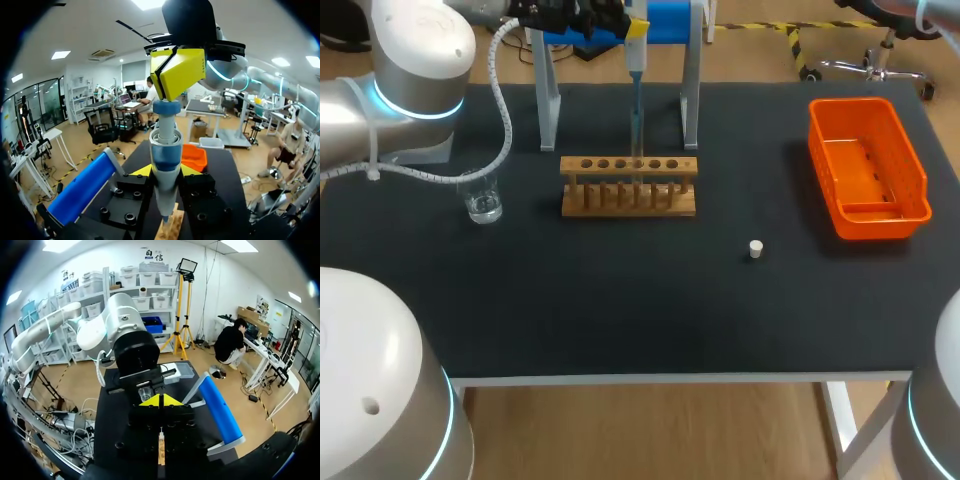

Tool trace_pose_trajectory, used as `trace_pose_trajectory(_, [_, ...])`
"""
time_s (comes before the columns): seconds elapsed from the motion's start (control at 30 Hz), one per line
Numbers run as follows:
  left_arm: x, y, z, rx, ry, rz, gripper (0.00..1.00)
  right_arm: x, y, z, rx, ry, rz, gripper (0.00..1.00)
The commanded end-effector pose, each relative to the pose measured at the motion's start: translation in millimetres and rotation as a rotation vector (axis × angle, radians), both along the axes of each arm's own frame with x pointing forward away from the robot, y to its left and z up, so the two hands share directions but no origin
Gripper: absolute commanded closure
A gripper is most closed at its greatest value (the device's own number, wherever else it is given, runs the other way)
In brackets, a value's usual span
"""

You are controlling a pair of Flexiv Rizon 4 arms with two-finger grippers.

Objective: Invert the test tube, pick up the pipette, mount the tip to pipette, aspirate from beaker and dispense into the tube, eject the tip, return the pipette, and cap with the stopper.

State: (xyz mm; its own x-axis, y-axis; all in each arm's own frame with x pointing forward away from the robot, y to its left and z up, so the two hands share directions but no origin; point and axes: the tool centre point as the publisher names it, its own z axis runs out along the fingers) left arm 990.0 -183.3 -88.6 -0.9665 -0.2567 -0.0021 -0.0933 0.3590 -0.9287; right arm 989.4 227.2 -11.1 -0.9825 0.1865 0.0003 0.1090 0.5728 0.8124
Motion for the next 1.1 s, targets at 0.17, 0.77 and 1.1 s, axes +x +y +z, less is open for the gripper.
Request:
trace_pose_trajectory(0.17, [0.0,0,2.3,-0.004,-0.003,0.002,1.00,1.5,1,-5,-0.013,0.008,0.001,1.00])
trace_pose_trajectory(0.77, [0.0,0,2.3,-0.004,-0.003,0.002,1.00,0.5,0,-15,-0.018,0.024,0.000,1.00])
trace_pose_trajectory(1.1, [0.0,0,2.3,-0.004,-0.003,0.002,1.00,-1.2,-1,-22,-0.024,0.036,0.000,1.00])
